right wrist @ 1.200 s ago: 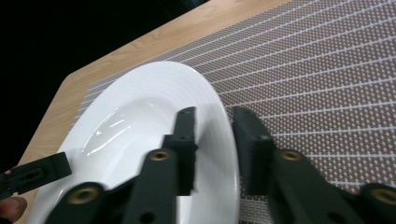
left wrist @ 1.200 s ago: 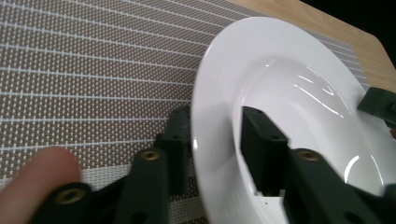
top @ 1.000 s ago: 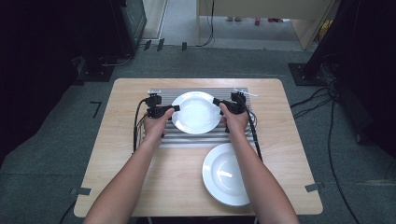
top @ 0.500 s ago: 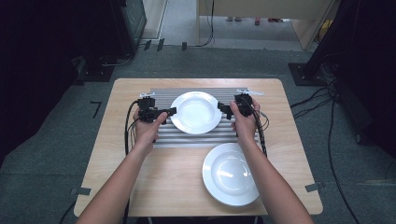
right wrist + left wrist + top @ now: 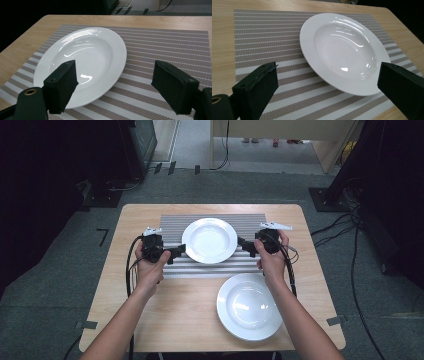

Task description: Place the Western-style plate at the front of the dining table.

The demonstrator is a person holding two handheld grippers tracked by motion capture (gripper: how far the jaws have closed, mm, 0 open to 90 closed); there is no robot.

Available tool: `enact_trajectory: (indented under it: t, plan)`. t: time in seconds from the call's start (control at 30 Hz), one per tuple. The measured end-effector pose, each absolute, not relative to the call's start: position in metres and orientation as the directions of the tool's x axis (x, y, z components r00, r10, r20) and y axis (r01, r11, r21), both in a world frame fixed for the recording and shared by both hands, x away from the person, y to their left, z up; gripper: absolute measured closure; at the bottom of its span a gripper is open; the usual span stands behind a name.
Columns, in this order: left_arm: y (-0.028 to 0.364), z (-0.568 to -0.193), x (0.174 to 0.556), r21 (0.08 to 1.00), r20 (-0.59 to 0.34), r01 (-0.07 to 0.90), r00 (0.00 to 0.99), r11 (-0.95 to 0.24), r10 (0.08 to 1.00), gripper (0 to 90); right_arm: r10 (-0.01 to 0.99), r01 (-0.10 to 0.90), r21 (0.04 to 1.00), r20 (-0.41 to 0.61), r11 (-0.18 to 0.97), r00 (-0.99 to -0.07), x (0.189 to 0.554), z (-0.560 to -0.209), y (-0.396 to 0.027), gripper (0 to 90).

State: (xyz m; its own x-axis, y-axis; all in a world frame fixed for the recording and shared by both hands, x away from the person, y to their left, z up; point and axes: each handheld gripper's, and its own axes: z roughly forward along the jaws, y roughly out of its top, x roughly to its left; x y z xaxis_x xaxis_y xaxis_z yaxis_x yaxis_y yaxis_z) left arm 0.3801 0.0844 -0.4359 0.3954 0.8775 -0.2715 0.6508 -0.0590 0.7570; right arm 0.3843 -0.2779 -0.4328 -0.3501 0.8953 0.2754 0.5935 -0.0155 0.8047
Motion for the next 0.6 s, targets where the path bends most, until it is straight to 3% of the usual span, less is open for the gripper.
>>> enact_trajectory:
  t: [0.27,0.6]
  plan:
    - [0.1,-0.434,0.363,0.763,-0.287,0.646,0.387,-0.036,0.876,3.0,0.894,0.579,0.815,0.244,0.021,-0.375,0.36,-0.426,-0.29,20.5]
    - [0.116,-0.434,0.332,0.775,-0.276,0.63,0.405,-0.047,0.872,3.0,0.886,0.582,0.813,0.276,-0.008,-0.373,0.328,-0.428,-0.315,20.9]
